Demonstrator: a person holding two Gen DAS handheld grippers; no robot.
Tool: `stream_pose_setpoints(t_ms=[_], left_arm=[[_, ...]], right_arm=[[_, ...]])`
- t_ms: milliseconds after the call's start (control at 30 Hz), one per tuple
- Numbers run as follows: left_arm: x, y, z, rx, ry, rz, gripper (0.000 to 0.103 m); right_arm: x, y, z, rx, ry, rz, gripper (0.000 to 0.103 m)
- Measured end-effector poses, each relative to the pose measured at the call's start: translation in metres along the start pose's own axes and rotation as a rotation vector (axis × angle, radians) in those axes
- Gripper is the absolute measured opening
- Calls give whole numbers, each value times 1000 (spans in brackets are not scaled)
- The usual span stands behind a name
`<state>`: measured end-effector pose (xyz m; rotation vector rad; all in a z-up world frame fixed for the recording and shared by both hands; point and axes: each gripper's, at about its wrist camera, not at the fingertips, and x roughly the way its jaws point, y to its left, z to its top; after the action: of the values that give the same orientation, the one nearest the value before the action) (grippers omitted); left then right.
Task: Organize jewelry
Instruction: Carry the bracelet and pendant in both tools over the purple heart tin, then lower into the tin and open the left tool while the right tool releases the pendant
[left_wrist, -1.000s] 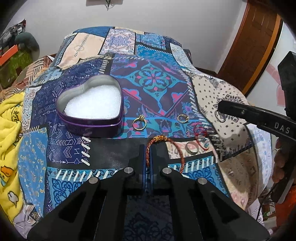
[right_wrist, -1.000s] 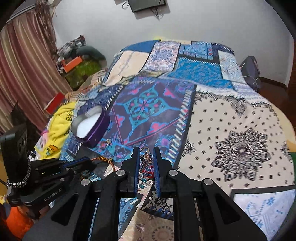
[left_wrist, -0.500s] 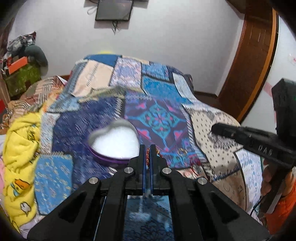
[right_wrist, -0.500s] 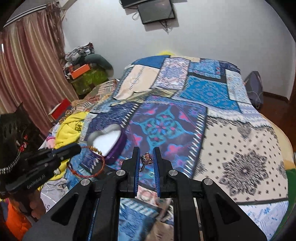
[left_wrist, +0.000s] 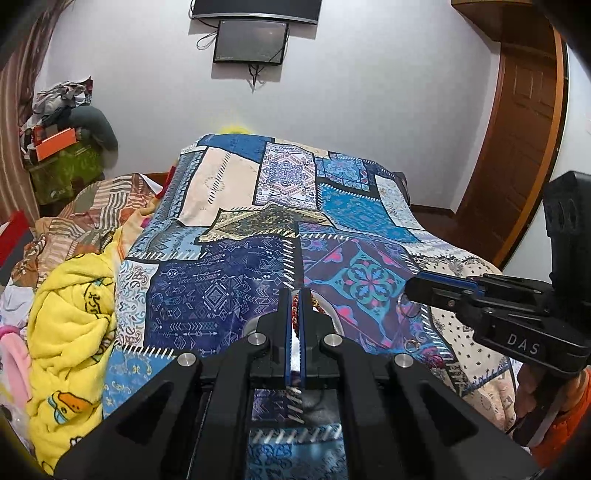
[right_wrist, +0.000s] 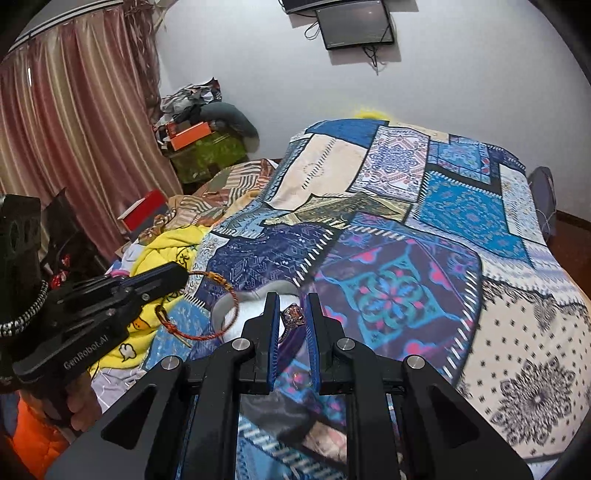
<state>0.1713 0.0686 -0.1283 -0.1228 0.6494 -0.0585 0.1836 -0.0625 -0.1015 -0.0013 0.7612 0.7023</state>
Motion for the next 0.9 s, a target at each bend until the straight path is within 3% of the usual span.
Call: stream_pose_setpoints(t_ms=[500,900], left_arm=[[52,20,-17,-51,112,-41,1],[67,31,-24,-58,152,-31,1]], right_arm=[[41,12,-2,-41,82,49,12],[68,23,-5,-95,146,47,12]])
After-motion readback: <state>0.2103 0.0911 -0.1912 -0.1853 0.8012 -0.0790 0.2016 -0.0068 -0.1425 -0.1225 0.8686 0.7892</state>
